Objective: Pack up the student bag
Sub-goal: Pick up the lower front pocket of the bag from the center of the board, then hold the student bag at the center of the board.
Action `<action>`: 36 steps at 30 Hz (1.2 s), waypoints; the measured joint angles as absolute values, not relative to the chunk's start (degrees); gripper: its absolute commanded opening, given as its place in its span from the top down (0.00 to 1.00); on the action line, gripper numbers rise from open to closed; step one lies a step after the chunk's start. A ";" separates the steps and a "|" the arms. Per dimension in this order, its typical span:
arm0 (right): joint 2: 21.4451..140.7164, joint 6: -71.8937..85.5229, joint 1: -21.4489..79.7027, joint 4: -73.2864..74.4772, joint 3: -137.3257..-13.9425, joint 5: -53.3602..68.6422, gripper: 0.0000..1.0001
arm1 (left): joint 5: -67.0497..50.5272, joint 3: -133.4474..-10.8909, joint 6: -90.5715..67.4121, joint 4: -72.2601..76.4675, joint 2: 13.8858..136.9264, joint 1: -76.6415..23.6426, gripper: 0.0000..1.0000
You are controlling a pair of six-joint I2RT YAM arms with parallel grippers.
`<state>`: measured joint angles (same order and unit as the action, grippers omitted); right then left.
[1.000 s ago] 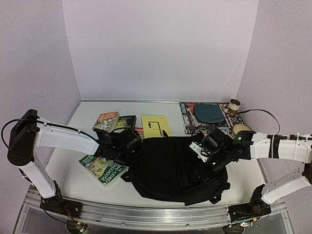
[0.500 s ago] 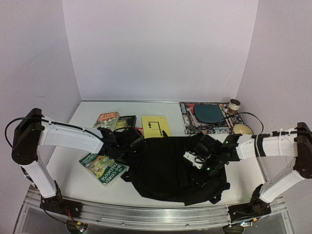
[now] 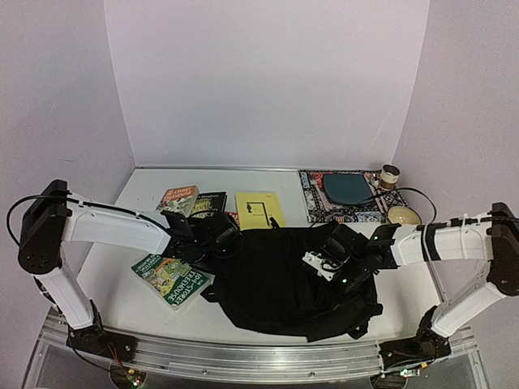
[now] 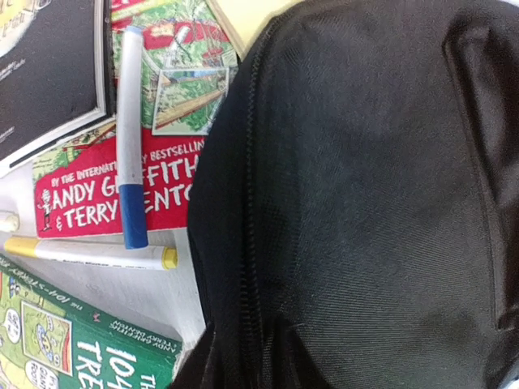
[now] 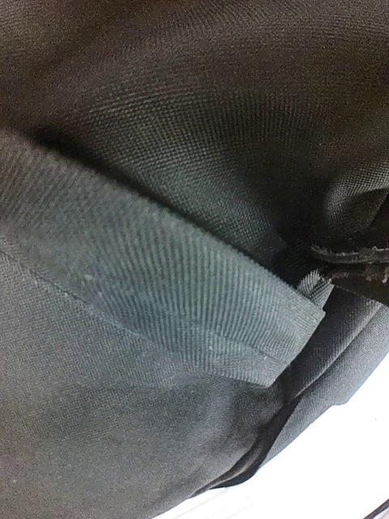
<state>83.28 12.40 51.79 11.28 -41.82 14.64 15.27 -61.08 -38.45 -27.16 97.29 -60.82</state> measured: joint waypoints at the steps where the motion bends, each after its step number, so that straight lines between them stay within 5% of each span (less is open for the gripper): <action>1: 82.97 12.47 51.79 11.39 -41.83 14.69 1.00 | 15.27 -61.10 -38.51 -27.19 96.80 -60.82 0.59; 5: 80.62 12.71 51.79 12.28 -42.41 14.73 1.00 | 15.83 -61.62 -38.71 -27.54 94.02 -61.00 0.41; 11: 78.06 12.93 51.79 13.17 -45.99 14.57 1.00 | 19.19 -64.29 -39.54 -27.59 90.62 -63.79 0.33; 23: 78.11 12.90 51.79 14.96 -49.51 14.02 1.00 | 21.79 -70.52 -42.45 -21.73 100.25 -77.71 0.32; 36: 79.18 14.82 51.79 13.37 -52.01 16.13 1.00 | 12.09 -65.52 -46.61 -2.88 104.19 -78.32 0.34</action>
<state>79.18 14.82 51.79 13.37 -52.01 16.13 12.09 -65.52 -46.61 -2.88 104.19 -78.32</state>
